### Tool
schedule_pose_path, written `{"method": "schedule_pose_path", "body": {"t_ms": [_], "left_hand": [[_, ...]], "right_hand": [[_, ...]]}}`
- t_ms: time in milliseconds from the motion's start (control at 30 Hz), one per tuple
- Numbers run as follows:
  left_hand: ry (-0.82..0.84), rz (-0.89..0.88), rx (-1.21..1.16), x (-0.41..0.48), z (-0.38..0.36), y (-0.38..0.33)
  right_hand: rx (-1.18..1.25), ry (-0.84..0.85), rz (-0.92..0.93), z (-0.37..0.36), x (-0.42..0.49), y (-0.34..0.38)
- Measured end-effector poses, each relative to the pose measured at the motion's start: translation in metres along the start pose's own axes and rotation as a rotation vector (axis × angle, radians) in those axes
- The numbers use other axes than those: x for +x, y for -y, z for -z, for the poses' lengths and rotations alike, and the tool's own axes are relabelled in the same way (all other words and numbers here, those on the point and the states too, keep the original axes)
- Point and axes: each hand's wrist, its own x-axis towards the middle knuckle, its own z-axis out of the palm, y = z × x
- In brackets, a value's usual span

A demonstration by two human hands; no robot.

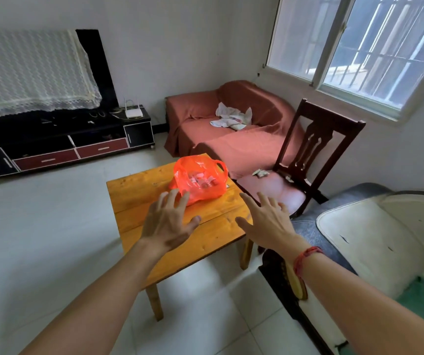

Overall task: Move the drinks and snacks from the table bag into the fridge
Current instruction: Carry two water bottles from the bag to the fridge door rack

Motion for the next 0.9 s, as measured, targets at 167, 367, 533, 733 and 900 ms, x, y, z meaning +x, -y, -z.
{"method": "schedule_pose_path", "body": {"t_ms": [167, 367, 533, 733, 900], "left_hand": [[0.036, 0.006, -0.009, 0.074, -0.021, 0.017], [0.082, 0.039, -0.054, 0.143, -0.049, 0.039], [0.111, 0.102, -0.083, 0.195, -0.081, 0.053], [0.182, 0.218, -0.091, 0.264, -0.123, 0.058], [0.251, 0.323, -0.102, 0.315, -0.151, 0.067]], "right_hand": [[0.004, 0.023, 0.002, -0.005, 0.081, -0.011], [0.023, 0.067, 0.009, -0.019, 0.163, -0.022], [0.010, 0.103, 0.056, -0.042, 0.236, -0.032], [0.037, 0.177, 0.113, -0.077, 0.331, -0.051], [0.067, 0.289, 0.160, -0.107, 0.400, -0.062]]}}
